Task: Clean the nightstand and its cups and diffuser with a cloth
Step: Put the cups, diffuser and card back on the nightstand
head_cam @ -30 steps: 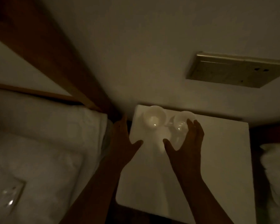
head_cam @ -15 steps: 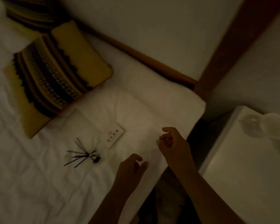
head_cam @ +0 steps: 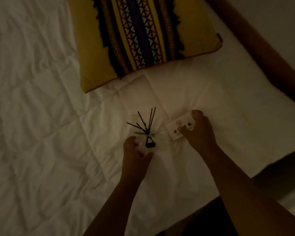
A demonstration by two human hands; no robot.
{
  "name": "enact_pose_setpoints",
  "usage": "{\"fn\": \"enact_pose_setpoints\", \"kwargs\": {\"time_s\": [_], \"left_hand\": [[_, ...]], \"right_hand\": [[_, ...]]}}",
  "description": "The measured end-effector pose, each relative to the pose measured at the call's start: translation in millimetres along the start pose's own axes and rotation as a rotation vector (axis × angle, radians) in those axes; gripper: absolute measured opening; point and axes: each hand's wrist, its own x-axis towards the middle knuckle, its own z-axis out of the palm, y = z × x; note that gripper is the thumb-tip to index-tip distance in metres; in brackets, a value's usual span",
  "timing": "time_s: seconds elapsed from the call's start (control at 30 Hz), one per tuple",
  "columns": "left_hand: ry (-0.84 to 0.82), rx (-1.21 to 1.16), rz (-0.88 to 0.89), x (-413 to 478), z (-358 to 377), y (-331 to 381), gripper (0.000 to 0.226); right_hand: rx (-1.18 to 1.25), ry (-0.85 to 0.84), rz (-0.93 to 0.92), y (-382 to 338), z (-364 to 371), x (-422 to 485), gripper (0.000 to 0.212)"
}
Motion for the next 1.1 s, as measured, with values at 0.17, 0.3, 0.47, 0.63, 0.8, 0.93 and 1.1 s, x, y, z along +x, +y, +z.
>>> {"fn": "enact_pose_setpoints", "kwargs": {"time_s": [0.17, 0.3, 0.47, 0.63, 0.8, 0.93, 1.1], "left_hand": [[-0.031, -0.017, 0.262, 19.3, -2.0, -0.5, 0.08], [-0.276, 0.061, 0.182, 30.2, -0.2, -0.7, 0.058], [-0.321, 0.244, 0.474, 32.2, -14.5, 6.6, 0.061], [-0.404, 0.206, 0.361, 4.2, 4.7, 29.2, 0.026], [-0.408, 0.078, 0.361, -38.4, 68.7, 87.3, 0.051], [-0.551, 0.09, 0.458, -97.8, 134.6, 131.0, 0.047], [-0.757, 0.185, 0.589, -187.1, 232.8, 167.6, 0.044]], "right_hand": [[-0.098, 0.029, -0.03, 3.3, 15.1, 1.9, 0.09], [-0.058, 0.037, 0.015, 3.7, 11.4, 2.9, 0.081], [0.105, -0.013, 0.098, 21.7, 0.4, -1.8, 0.047], [0.371, -0.067, 0.136, 54.4, -38.4, -32.4, 0.032], [0.563, -0.001, 0.122, 115.5, -102.4, -80.6, 0.028], [0.782, 0.182, 0.247, 190.4, -164.3, -141.0, 0.023], [0.984, 0.393, 0.383, 300.6, -233.5, -227.5, 0.023]]}}
